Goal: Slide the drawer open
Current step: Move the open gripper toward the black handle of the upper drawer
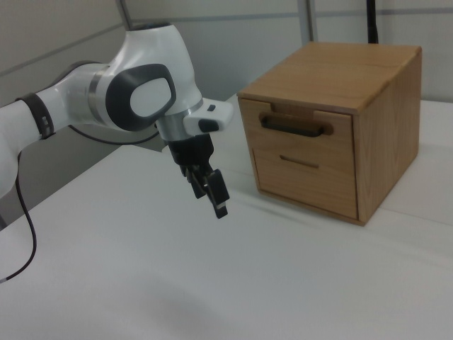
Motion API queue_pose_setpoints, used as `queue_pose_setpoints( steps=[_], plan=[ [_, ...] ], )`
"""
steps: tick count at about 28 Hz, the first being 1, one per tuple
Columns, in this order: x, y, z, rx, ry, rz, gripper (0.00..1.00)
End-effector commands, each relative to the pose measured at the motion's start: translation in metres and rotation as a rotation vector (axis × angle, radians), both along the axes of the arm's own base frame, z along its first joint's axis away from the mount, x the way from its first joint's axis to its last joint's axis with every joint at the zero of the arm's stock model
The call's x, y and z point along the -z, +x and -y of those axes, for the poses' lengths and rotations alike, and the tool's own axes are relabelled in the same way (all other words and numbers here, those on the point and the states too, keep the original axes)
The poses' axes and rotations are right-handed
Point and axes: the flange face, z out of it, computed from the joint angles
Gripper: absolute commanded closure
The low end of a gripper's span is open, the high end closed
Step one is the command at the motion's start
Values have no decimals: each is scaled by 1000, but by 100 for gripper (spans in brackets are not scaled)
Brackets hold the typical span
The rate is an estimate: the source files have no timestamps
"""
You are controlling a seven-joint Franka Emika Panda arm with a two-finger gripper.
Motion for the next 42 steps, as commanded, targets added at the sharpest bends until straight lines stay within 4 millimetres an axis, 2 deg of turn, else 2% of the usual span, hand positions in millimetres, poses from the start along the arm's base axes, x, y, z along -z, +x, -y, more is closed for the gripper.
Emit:
queue_pose_setpoints(
  steps=[1, 13, 18, 24, 29, 37, 42],
  plan=[
    [8, -8, -6, 195, 24, -21, 0],
    [11, -6, -15, 750, 66, -7, 0],
    [7, 5, -9, 966, 143, 62, 0],
    [14, 19, -8, 1116, 207, 161, 0],
    [20, 34, -8, 1137, 272, 257, 0],
    [41, 72, -7, 1141, 397, 432, 0],
    [46, 95, -4, 1131, 501, 583, 0]
  ],
)
